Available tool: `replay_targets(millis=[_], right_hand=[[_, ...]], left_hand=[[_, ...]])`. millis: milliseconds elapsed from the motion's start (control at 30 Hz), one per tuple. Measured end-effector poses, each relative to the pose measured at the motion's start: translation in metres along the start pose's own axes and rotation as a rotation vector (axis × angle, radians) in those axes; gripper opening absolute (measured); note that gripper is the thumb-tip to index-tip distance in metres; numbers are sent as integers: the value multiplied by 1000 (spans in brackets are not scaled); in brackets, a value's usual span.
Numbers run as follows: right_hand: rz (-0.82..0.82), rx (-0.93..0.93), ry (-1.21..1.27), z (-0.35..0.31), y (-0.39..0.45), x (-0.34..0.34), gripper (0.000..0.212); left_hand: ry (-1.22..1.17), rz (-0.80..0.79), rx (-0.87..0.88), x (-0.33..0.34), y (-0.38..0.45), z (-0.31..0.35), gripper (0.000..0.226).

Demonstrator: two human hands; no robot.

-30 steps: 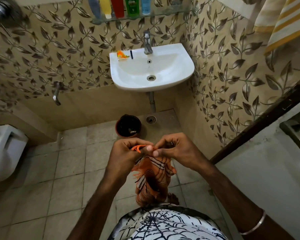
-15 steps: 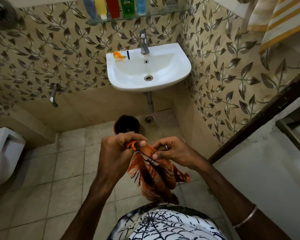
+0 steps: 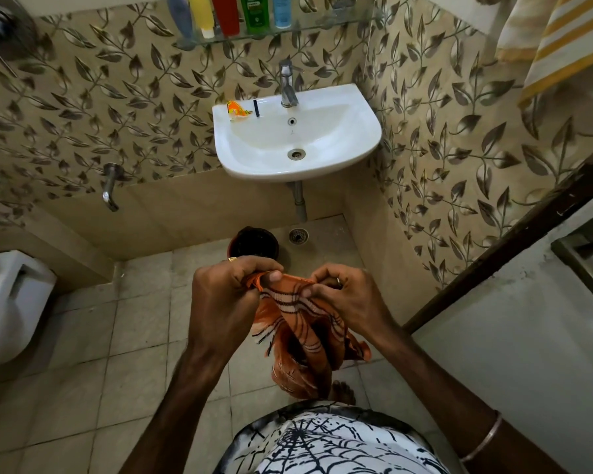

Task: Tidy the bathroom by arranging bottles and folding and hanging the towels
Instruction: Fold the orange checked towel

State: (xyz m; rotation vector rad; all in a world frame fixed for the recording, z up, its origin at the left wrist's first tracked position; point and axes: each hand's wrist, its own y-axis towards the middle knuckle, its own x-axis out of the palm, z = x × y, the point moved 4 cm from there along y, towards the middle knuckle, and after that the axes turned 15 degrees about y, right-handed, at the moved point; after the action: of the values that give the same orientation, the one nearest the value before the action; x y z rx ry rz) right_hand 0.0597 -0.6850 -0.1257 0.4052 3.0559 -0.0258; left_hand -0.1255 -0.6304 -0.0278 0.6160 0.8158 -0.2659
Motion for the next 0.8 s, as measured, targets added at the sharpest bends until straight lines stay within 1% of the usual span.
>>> replay_targets(millis=[167,200,267,367,400,500,600,700,800], right_hand=[[-107,20,-166,4,10,4,11],[-131,43,-194,7,12,4,11],[-165,114,-229,18,17,4,9],[-124,248,-98,36,18,-3,11],[-115,256,-72,41,18,-4,11],[-155,237,-45,41,16,-2,12],[-158,208,-27,39,16,1,11],[-157,170,-16,34,16,2,11],[-128,133,-6,32,15,0,13]], left_hand=[[108,-16,135,3,-3,8,12],[114,-9,138,2,-4,9,11],[92,16,121,-4,-5,12,18],[65,43,117,-15,-5,12,25],[60,45,114,-17,-5,10,24],[33,55,79,-23,-4,4,18],[30,52,74,-26,-2,2,19],[-21,56,-1,-24,-1,-7,7],[-224,-9,-222,-17,-3,-17,15]])
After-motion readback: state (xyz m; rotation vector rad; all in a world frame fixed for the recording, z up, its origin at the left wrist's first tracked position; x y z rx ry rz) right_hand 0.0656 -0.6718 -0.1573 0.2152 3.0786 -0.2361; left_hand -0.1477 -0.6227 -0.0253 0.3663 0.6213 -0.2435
